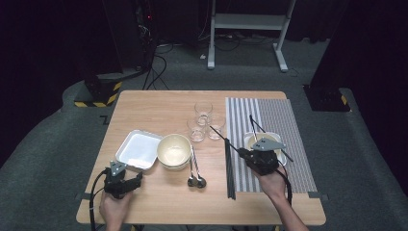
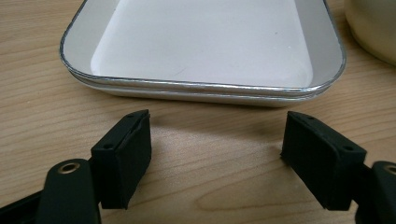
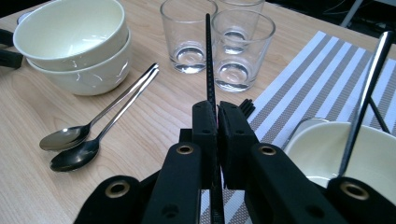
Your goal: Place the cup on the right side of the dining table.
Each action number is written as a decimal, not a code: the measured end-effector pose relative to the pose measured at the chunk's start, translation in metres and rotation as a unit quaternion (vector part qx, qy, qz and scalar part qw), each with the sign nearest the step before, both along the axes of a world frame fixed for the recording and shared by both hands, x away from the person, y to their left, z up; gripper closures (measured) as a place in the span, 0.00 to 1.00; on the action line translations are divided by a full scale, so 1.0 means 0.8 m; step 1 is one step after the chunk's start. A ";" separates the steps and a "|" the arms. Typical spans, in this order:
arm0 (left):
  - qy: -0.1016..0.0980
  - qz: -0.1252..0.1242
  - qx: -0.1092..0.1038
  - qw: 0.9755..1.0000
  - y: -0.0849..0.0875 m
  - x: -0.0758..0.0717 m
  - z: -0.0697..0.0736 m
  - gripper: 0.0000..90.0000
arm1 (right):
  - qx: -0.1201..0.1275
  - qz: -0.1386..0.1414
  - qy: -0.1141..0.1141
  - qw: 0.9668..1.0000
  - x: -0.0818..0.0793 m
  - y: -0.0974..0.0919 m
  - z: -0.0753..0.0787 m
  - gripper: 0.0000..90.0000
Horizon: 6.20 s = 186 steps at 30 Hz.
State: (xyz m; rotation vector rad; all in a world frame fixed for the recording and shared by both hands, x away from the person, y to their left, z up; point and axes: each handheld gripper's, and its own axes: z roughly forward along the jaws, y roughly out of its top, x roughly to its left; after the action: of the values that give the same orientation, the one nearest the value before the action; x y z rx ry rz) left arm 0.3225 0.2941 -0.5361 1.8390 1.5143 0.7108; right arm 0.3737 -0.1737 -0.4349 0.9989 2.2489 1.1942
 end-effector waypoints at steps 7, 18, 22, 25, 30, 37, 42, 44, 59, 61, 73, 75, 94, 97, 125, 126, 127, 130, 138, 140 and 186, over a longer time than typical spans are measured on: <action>0.000 0.000 0.000 1.000 0.000 0.000 0.000 0.27 | 0.003 -0.008 -0.004 1.000 0.002 -0.012 0.005 0.96; 0.000 0.000 0.001 1.000 0.000 0.000 0.000 0.27 | 0.010 -0.028 -0.012 0.999 0.011 -0.038 0.019 0.96; 0.000 0.000 0.001 1.000 0.000 0.000 0.000 0.27 | 0.016 -0.038 -0.012 0.999 0.015 -0.048 0.020 0.96; 0.000 0.000 0.001 1.000 0.000 0.000 0.000 0.27 | 0.019 -0.044 -0.013 0.999 0.018 -0.055 0.021 0.96; 0.000 0.001 0.001 1.000 0.000 0.000 0.000 0.27 | 0.020 -0.054 -0.012 0.998 0.024 -0.064 0.022 0.96; 0.000 0.001 0.000 1.000 0.000 0.000 0.000 0.27 | 0.022 -0.066 -0.016 0.997 0.028 -0.076 0.023 0.96; 0.000 0.001 0.000 1.000 0.000 0.000 0.000 0.27 | 0.025 -0.073 -0.017 0.997 0.030 -0.083 0.025 0.96; -0.001 0.001 0.001 1.000 0.000 0.000 0.000 0.27 | 0.027 -0.076 -0.018 0.997 0.032 -0.086 0.026 0.96; 0.000 0.001 0.000 1.000 0.000 0.000 0.000 0.27 | 0.027 -0.098 -0.016 0.995 0.041 -0.105 0.027 0.96; -0.001 0.001 0.000 1.000 0.000 0.000 0.000 0.27 | 0.027 -0.099 -0.017 0.995 0.042 -0.107 0.027 0.96; 0.000 0.002 0.000 1.000 0.000 0.000 0.000 0.27 | 0.031 -0.121 -0.015 0.992 0.050 -0.125 0.027 0.96; 0.000 0.002 0.000 1.000 0.000 0.000 0.000 0.27 | 0.030 -0.122 -0.015 0.992 0.052 -0.127 0.026 0.96; 0.000 0.002 0.000 1.000 0.000 0.001 0.000 0.27 | 0.009 -0.146 -0.011 0.989 0.066 -0.146 0.012 0.96; 0.000 0.002 0.000 1.000 0.000 0.001 0.000 0.27 | 0.006 -0.147 -0.010 0.989 0.069 -0.147 0.010 0.96; 0.000 0.003 0.001 1.000 0.000 0.001 0.000 0.27 | 0.005 -0.146 0.014 0.989 0.089 -0.162 -0.013 0.96; 0.000 0.003 0.001 1.000 0.000 0.001 0.000 0.27 | 0.005 -0.146 0.014 0.989 0.089 -0.162 -0.014 0.96; 0.000 0.003 0.000 1.000 0.000 0.001 0.000 0.27 | 0.004 -0.145 0.014 0.989 0.089 -0.163 -0.014 0.96; 0.000 0.003 0.000 1.000 0.000 0.001 0.000 0.27 | 0.001 -0.146 0.018 0.989 0.091 -0.163 -0.016 0.96; 0.000 0.003 0.001 1.000 0.000 0.001 0.000 0.27 | 0.000 -0.145 0.023 0.989 0.096 -0.167 -0.018 0.95; 0.000 0.003 0.000 1.000 0.000 0.001 0.000 0.27 | -0.002 -0.144 0.024 0.989 0.098 -0.168 -0.019 0.95; 0.000 0.003 0.001 1.000 0.000 0.001 0.000 0.27 | -0.023 -0.130 0.060 0.989 0.128 -0.169 -0.057 0.95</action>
State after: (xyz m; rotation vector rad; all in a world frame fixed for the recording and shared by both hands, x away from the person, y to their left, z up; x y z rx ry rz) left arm 0.3231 0.2938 -0.5361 1.8361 1.5196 0.7149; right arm 0.4765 -0.3085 -0.4803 1.3305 2.1407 0.9900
